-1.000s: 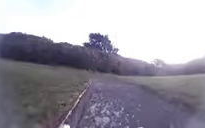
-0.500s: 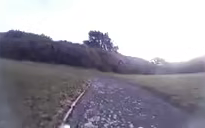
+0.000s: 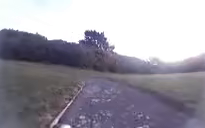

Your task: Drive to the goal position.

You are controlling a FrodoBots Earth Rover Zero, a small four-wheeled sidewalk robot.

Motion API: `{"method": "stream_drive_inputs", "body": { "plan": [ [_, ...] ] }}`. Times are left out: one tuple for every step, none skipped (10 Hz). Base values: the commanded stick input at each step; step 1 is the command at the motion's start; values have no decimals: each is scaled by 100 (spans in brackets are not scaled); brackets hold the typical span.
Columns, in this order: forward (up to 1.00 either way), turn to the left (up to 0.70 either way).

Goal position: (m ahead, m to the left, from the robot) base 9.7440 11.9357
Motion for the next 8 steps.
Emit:
{"method": "stream_drive_inputs", "body": {
  "plan": [
    [100, 0],
    [100, 0],
    [100, 0],
    [100, 0],
    [100, 0],
    [100, 0],
    [100, 0],
    [100, 0]
  ]
}}
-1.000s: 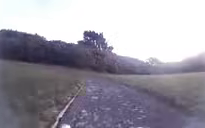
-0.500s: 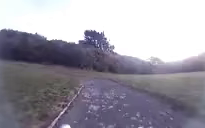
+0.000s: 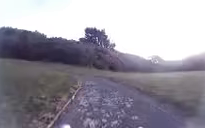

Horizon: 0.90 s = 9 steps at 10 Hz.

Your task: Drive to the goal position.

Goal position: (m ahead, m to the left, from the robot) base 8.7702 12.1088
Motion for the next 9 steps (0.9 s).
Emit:
{"method": "stream_drive_inputs", "body": {
  "plan": [
    [100, 0],
    [100, 0],
    [100, 0],
    [100, 0],
    [100, 0],
    [100, 0],
    [100, 0],
    [100, 0],
    [100, 0]
  ]
}}
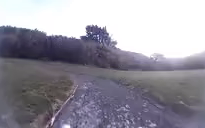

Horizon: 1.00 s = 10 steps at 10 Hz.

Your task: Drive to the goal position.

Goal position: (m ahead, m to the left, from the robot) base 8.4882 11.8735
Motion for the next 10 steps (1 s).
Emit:
{"method": "stream_drive_inputs", "body": {
  "plan": [
    [100, 0],
    [100, 0],
    [100, 0],
    [100, 0],
    [100, 0],
    [100, 0],
    [100, 0],
    [100, 0],
    [100, 0],
    [100, 0]
  ]
}}
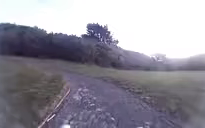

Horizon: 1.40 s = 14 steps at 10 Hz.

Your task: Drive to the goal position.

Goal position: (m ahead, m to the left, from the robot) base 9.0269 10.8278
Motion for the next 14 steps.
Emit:
{"method": "stream_drive_inputs", "body": {
  "plan": [
    [100, 0],
    [100, 0],
    [100, 0],
    [100, 0],
    [100, 1],
    [100, 15],
    [100, 28],
    [100, 39],
    [100, 32],
    [100, 21],
    [100, 3],
    [100, 0],
    [100, 0],
    [100, 0]
  ]
}}
